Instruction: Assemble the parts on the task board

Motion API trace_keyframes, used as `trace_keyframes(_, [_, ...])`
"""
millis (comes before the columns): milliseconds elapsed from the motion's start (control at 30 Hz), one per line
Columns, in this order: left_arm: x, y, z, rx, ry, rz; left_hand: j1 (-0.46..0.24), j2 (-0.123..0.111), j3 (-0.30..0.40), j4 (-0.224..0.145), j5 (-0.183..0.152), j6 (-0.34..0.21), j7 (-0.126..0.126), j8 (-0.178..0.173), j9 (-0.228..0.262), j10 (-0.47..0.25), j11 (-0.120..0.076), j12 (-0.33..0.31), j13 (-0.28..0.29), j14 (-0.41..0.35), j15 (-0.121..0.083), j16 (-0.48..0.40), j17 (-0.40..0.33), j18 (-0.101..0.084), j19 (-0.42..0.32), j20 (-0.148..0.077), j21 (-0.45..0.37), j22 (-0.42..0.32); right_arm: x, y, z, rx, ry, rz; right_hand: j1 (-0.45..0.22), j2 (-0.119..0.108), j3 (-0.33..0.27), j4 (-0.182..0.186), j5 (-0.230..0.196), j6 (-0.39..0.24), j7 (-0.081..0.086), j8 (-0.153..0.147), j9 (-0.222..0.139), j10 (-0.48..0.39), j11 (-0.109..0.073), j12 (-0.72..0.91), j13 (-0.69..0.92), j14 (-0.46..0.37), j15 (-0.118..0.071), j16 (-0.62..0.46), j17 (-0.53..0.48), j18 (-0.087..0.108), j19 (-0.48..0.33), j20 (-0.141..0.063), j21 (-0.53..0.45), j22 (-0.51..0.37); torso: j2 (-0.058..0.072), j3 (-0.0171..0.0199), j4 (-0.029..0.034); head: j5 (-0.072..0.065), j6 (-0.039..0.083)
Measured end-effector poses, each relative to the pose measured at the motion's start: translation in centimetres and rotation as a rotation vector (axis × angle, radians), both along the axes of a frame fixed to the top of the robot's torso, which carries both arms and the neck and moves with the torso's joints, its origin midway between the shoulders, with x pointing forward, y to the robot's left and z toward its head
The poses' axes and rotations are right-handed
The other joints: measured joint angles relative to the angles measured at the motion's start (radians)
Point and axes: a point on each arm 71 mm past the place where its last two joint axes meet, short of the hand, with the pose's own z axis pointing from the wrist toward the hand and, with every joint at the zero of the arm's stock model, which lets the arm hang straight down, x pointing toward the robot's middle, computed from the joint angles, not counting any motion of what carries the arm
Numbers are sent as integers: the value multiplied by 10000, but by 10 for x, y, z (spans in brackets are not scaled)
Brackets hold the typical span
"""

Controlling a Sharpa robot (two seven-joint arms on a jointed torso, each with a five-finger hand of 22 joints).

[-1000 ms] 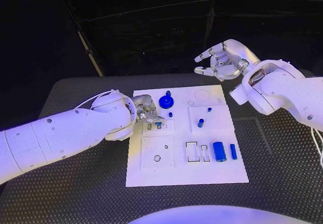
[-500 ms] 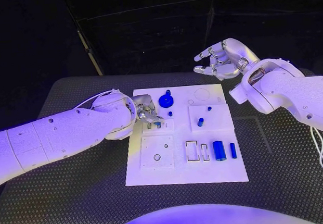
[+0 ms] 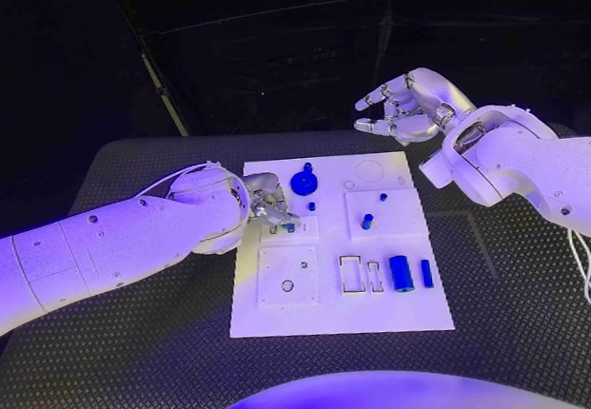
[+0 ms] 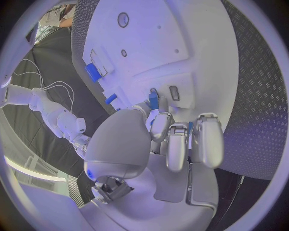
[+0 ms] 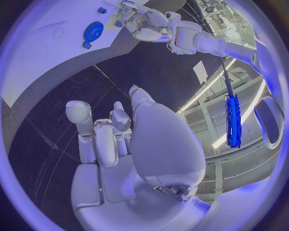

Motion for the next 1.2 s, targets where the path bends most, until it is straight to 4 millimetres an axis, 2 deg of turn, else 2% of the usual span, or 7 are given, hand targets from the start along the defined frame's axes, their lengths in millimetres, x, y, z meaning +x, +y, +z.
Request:
trace_keyframes(800, [-1, 0, -1, 185, 169, -173, -44, -4, 68, 20, -1, 0, 0, 10, 35, 13, -13, -1, 13, 0, 0, 0, 0, -1, -1, 1, 0, 0, 1, 1, -1, -11, 13, 54, 1, -1, 0, 0, -1, 0, 0, 0, 1, 0, 0, 0, 0, -6, -5, 1, -3, 0, 0, 0, 0, -2, 2, 5, -1, 28, -37])
trace_keyframes(1000, [0, 0, -1, 204, 182, -170, -408, -317, 402, -180, -1, 106, -75, 89, 121, 138, -68, -1, 52, 0, 0, 0, 0, -1, -1, 1, 0, -1, 1, 1, -1, -11, 13, 63, 1, -2, 0, 0, -1, 0, 0, 0, 1, 0, 0, 0, 0, -38, -38, 1, -4, 0, 0, 0, 0, -20, 2, 5, -2, 20, -38])
trace_keyframes(1033, [0, 0, -1, 208, 184, -172, -526, -350, 586, -332, -1, 108, -76, 91, 132, 138, -68, -1, 56, 0, 0, 0, 0, 0, -1, 1, 0, -1, 1, 1, -1, -11, 13, 64, 1, -2, 0, 0, -1, 0, 0, 0, 1, 0, 0, 0, 0, -37, -37, 1, -4, 0, 0, 0, 0, -19, 2, 5, -3, 16, -40])
trace_keyframes(1200, [1, 0, -2, 228, 205, -179, -802, -460, 841, -565, -1, 143, -108, 165, 191, 138, -68, -1, 55, 0, 0, 0, 0, -1, 31, -31, 0, -1, 1, 1, -1, -10, 11, 70, 2, -2, 0, 0, -2, 0, 0, 0, 1, 0, 0, 0, 0, -38, -37, 1, -4, 0, 0, 0, 0, -29, 3, 6, -8, 15, -48])
